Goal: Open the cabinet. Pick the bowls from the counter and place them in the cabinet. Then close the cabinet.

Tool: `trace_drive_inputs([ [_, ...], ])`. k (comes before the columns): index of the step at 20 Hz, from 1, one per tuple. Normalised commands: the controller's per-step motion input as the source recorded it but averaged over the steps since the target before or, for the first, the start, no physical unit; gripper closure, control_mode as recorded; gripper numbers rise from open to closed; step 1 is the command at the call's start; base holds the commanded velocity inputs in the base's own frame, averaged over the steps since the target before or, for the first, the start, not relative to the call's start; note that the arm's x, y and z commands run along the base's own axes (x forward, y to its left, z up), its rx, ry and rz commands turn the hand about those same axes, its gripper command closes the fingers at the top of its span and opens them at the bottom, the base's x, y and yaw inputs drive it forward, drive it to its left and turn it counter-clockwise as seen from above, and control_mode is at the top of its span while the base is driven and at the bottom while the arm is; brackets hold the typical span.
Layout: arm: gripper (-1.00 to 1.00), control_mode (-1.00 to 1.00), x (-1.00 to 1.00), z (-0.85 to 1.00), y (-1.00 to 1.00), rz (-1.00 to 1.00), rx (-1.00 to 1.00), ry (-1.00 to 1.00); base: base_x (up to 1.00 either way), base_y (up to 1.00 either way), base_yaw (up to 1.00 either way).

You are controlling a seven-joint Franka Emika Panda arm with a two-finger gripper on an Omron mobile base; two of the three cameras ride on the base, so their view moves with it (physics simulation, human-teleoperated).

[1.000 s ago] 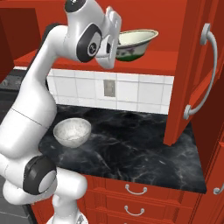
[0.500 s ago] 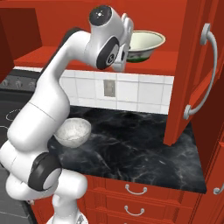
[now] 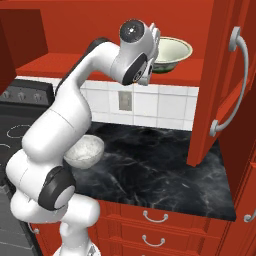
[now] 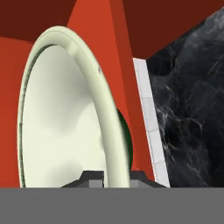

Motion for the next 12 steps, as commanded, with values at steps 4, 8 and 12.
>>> trace_drive_inputs([
  [4, 1.00, -1.00, 0.41, -0.14, -0.12, 0.02, 0.04, 0.00, 0.00, 0.00, 0.00],
  [8, 1.00, -1.00, 0.37, -0.09, -0.17, 0.03, 0.04, 0.00, 0.00, 0.00, 0.00],
  [12, 1.00, -1.00, 0.38, -0.11, -0.18, 0.03, 0.03, 0.00, 0.00, 0.00, 0.00],
])
